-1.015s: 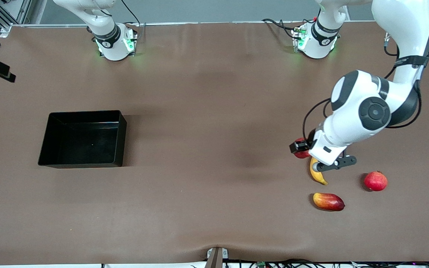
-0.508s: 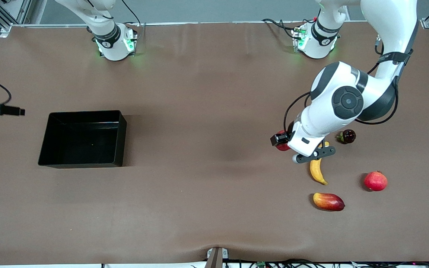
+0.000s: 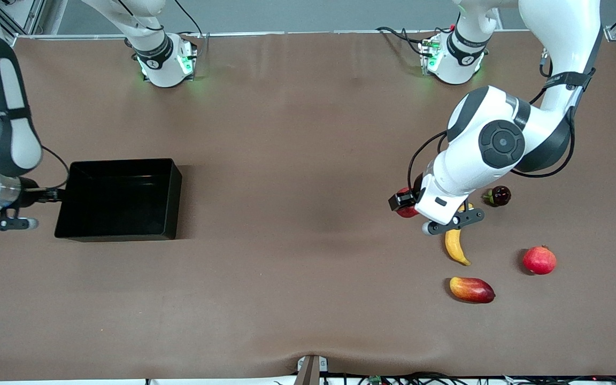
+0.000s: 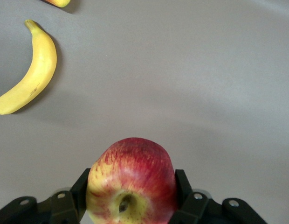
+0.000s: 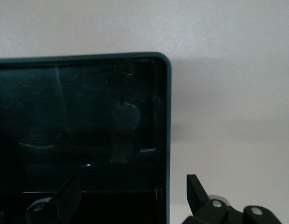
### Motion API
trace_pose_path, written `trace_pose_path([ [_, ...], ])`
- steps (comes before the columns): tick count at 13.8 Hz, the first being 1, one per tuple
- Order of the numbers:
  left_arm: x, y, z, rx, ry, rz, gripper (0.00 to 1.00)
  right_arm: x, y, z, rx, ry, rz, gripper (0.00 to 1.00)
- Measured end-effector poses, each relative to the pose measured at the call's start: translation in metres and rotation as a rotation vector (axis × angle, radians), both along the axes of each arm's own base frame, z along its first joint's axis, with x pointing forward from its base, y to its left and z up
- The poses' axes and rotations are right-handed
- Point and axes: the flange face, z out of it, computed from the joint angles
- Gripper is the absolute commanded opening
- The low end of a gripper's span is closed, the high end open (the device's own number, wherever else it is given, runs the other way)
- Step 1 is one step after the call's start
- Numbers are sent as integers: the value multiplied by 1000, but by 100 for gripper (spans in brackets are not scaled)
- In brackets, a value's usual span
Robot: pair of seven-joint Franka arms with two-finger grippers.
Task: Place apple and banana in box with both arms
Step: 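Carry the apple toward the black box while the right gripper approaches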
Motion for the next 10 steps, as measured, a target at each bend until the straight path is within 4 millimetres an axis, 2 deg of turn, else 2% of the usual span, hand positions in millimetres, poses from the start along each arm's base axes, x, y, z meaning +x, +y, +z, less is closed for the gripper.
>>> trace_pose_path([
  [2,3,3,7,-4,-12,9,0,-5,-16,-24,3,1,-11,19],
  [3,5,5,8,-5,-15,12,0,-8,-25,-37,6,8,-16,0],
  [5,6,8,9,-4,-17,18,0,-12,-29,-54,14,28,-19,0],
  [10,7,10,9,-2,-13,51,0,-9,-23,-54,24,45,-13,0],
])
